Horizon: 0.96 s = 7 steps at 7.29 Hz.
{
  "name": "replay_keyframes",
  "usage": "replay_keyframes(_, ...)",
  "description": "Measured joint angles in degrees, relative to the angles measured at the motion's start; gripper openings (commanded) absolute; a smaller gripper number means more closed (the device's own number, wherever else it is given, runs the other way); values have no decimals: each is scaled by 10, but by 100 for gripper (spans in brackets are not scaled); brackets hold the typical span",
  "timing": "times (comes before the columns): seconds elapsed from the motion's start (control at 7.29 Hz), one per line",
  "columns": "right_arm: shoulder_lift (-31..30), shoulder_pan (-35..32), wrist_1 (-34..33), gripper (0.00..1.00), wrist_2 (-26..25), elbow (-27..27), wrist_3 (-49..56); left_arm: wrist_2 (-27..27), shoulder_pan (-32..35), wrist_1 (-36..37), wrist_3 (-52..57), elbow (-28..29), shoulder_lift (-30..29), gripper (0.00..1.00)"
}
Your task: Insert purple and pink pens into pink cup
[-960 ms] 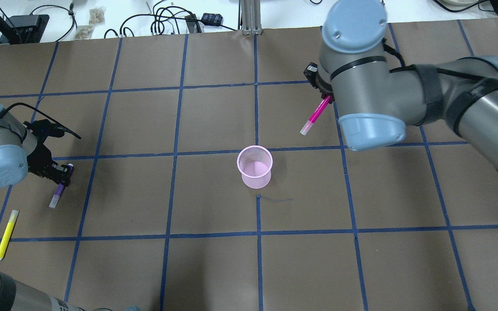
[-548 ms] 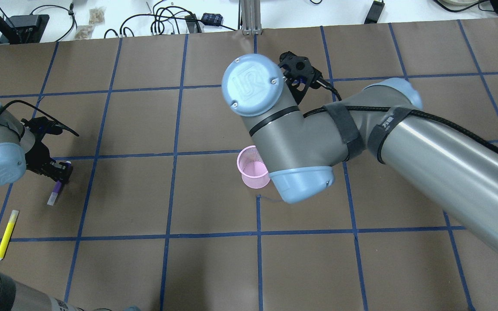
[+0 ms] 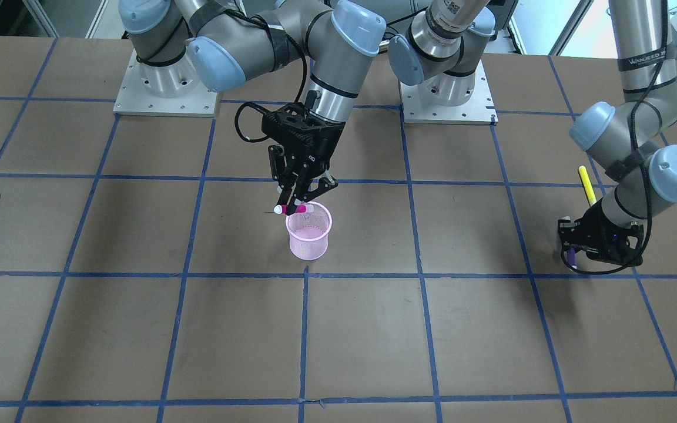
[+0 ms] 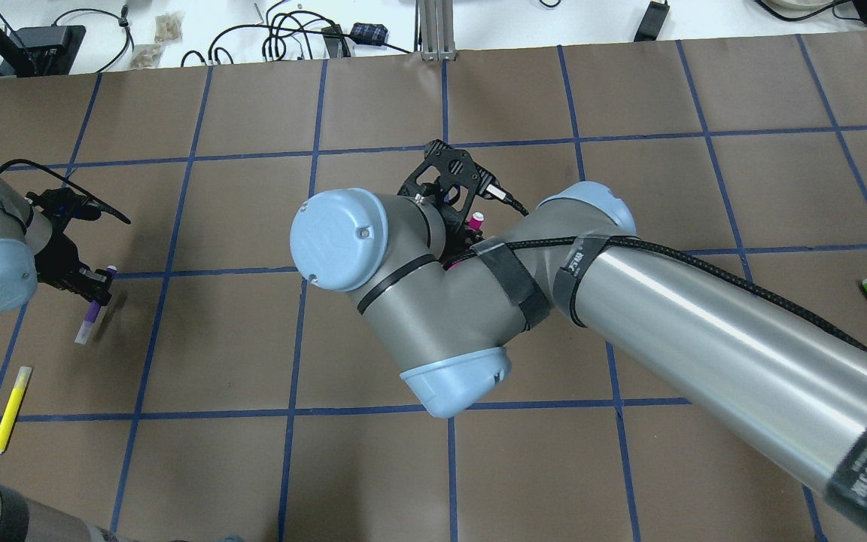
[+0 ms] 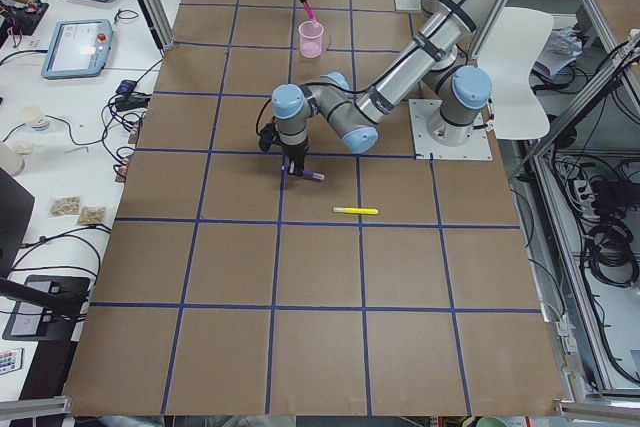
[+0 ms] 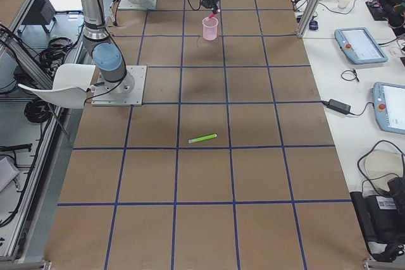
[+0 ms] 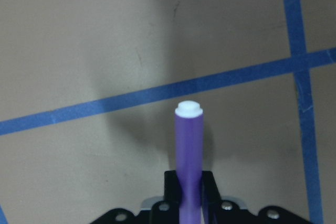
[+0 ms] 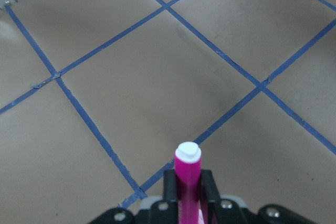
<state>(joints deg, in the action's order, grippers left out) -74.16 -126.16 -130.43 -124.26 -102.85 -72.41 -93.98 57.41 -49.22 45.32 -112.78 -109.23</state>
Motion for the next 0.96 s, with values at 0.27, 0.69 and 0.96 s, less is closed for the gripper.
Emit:
replay_keyframes(0.27,19,-9,-4,0,-14,4,-17,27,2,-4,-1,1,14,0)
replay_keyframes(0.69,45,-12,-9,49,-38,22,-26,75,21,-13,-6,1,46,0)
replay_keyframes(0.96,47,-18,-8,100,-42,23,-26,107,50,-16,-12,-1,73,0)
